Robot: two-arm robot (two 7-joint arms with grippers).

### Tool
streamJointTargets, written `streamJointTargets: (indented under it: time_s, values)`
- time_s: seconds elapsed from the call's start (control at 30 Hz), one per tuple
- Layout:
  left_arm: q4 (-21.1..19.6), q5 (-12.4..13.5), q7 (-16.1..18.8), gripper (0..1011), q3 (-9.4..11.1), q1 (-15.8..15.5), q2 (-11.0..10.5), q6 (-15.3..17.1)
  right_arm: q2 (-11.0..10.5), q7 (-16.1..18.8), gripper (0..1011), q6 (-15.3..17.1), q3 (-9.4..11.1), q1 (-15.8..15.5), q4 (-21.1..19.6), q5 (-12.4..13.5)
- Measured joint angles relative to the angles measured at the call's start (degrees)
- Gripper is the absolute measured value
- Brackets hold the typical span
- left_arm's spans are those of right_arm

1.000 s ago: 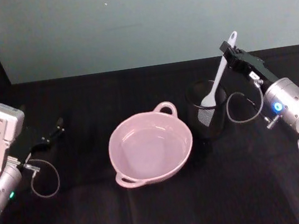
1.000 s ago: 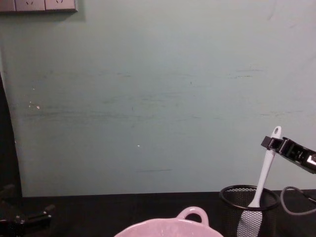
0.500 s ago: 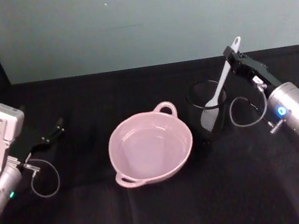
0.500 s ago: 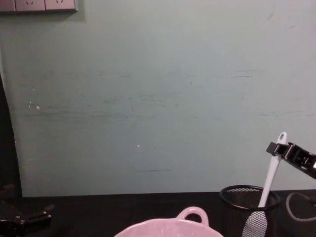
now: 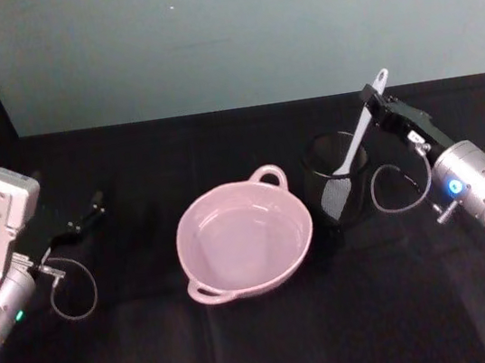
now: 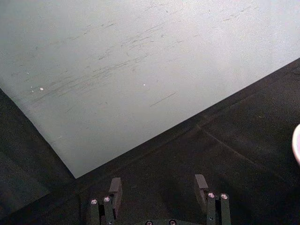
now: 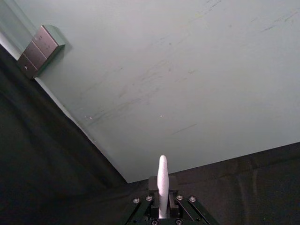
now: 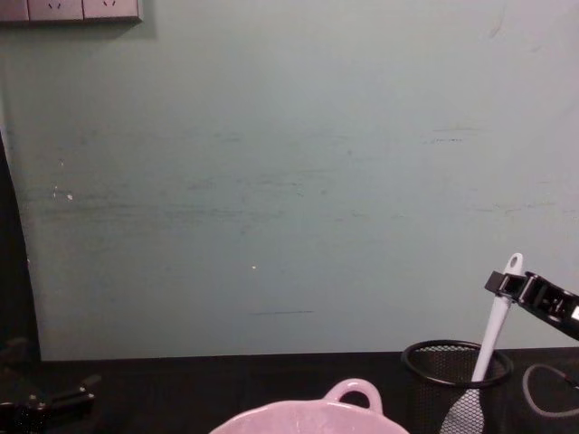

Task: Use the one hand to pick up the spoon and stir the clear water in the bowl.

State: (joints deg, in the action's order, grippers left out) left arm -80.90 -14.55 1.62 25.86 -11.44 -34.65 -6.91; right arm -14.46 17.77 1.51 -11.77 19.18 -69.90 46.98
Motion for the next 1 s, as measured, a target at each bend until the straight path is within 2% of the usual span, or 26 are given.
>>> streamJointTargets:
  time_s: [0.37, 0.5, 0.57, 0.63, 0.67, 1.0]
  values:
    - [0.0, 0.0, 0.0, 1011, 0.0, 0.0, 0.0, 0.0, 0.0, 0.04, 118, 0.04, -0.02, 0.0, 0.04, 0.0]
    - [0.0, 0.0, 0.0, 1011, 0.0, 0.01, 0.0, 0.0, 0.02, -0.01, 208, 0.12, -0.06, -0.02, 0.04, -0.05]
    - [0.0, 0.0, 0.0, 1011, 0.0, 0.0, 0.0, 0.0, 0.03, -0.03, 305, 0.12, -0.06, -0.02, 0.04, -0.09]
    - [0.0, 0.0, 0.0, 1011, 0.01, 0.01, 0.0, 0.0, 0.04, -0.03, 325, 0.12, -0.06, -0.02, 0.03, -0.1]
    - [0.0, 0.0, 0.0, 1011, 0.01, 0.01, 0.0, 0.0, 0.04, -0.03, 384, 0.12, -0.06, -0.02, 0.03, -0.11]
    - [0.0, 0.0, 0.0, 1011, 0.0, 0.0, 0.0, 0.0, -0.04, -0.19, 707, 0.04, -0.07, -0.11, -0.33, -0.36]
